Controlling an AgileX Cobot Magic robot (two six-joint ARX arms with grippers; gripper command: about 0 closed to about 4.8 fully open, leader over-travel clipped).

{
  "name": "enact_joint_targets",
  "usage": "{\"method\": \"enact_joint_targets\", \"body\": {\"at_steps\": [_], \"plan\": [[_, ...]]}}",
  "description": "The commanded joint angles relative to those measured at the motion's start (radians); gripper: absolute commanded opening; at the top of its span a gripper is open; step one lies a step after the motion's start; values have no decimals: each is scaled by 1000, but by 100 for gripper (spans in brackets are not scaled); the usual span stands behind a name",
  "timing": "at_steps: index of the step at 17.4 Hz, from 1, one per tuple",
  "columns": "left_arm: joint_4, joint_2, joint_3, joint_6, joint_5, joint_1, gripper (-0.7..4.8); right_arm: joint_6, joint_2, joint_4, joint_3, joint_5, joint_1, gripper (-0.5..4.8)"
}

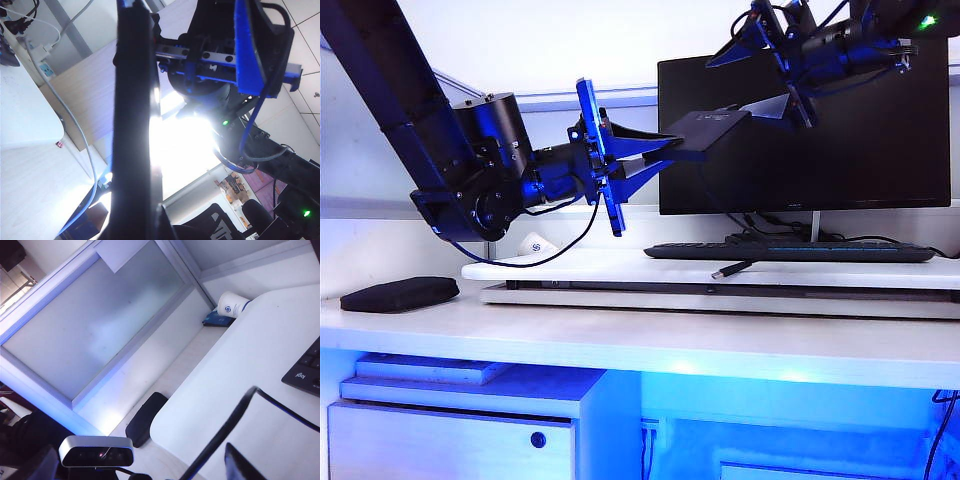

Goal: Unplug the data cable of the portable hard drive.

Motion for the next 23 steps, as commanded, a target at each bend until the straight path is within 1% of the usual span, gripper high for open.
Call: {"method": "enact_joint_targets", "body": {"at_steps": [1, 3, 5, 8, 10, 11, 12, 19, 21, 23], "plan": [[27, -10, 6, 8, -10, 1, -6, 6, -8, 18, 3, -1, 14, 385], [27, -10, 6, 7, -13, 1, -6, 7, -6, 11, 3, -2, 32, 384], [27, -10, 6, 7, -14, 1, -6, 1, -6, -4, 3, 0, 41, 367], [28, -10, 6, 7, -13, 1, -6, -8, -6, -41, 3, 0, 50, 366], [28, -10, 6, 3, -13, 1, -6, -9, -6, -56, 3, 9, 50, 342], [28, -10, 6, 3, -13, 1, -6, -10, -6, -62, 3, 12, 50, 303], [28, -10, 6, 1, -13, 1, -6, -10, -6, -62, 3, 12, 50, 294], [28, -10, 6, 0, -11, 1, -6, -9, 24, -56, 3, 17, 74, 291], [28, -10, 6, 0, -9, 1, -6, -11, 29, -51, 3, 22, 76, 249], [28, -10, 6, 0, -6, 2, -6, -8, 29, -18, 3, 23, 71, 240]]}}
